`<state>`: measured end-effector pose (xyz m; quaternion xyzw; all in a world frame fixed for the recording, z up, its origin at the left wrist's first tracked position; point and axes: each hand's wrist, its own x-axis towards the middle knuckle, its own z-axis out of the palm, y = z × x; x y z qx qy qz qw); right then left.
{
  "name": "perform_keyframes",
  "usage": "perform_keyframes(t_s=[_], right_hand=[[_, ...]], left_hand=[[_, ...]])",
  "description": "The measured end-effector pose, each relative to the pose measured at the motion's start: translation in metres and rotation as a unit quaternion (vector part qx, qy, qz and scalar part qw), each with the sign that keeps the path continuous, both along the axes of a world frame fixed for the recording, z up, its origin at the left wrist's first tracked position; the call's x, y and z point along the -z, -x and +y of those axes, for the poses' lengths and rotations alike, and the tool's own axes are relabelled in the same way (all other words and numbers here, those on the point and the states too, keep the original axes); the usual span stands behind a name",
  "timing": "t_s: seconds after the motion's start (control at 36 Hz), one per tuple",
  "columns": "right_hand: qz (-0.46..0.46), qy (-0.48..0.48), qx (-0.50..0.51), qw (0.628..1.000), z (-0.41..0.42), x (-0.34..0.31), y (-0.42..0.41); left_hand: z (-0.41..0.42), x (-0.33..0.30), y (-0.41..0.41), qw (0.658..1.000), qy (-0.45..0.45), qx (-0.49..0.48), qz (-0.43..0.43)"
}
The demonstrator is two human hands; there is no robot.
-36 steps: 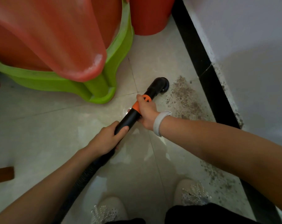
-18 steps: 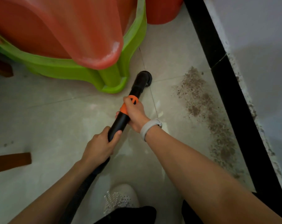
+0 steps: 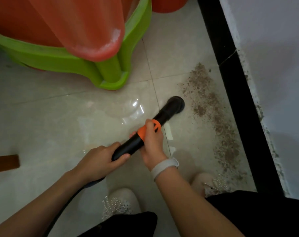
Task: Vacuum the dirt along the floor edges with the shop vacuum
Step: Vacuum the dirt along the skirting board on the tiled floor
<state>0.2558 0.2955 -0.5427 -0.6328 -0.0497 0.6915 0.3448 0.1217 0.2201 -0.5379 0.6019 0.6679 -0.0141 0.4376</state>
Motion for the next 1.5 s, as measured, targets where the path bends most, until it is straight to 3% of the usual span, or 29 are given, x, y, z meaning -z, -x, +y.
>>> perform_keyframes(t_s=[0.11,0.33,0.47,0.75,1.11,1.22,1.36,1.5], right_hand=[[-0.004,0.013,0.05,0.999,-0.006,0.0,-0.005],[-0.02,-0.041,-0.034,0.998,0.069,0.0,0.029],[0.005,-0.034,-0.056,0.998,0.1,-0.008,0.018],[0.009,-0.03,-0.031,0.999,0.027,0.013,0.003],[0.08,-0.018,-0.143,0.986,0.003,0.007,0.036],[0.068,-0.012,-0.127,0.99,-0.015,0.005,0.023],[0.05,-0.003,-0.037,0.998,-0.043,-0.006,-0.001],[0.014,0.019,0.033,0.999,-0.055,-0.009,-0.019]], left_hand=[[0.006,0.004,0.006,0.999,-0.017,0.036,0.01],[0.047,0.001,0.006,0.989,-0.063,-0.135,0.016],[0.074,-0.008,-0.009,0.985,-0.071,-0.157,-0.019],[0.014,0.003,-0.011,0.998,-0.011,-0.06,0.034],[-0.035,-0.001,0.008,0.985,-0.03,-0.168,0.016],[-0.045,-0.004,0.005,0.993,0.001,-0.119,0.006],[-0.048,-0.01,0.001,1.0,0.017,-0.003,-0.006],[-0.041,-0.01,-0.006,0.999,0.018,0.049,-0.016]])
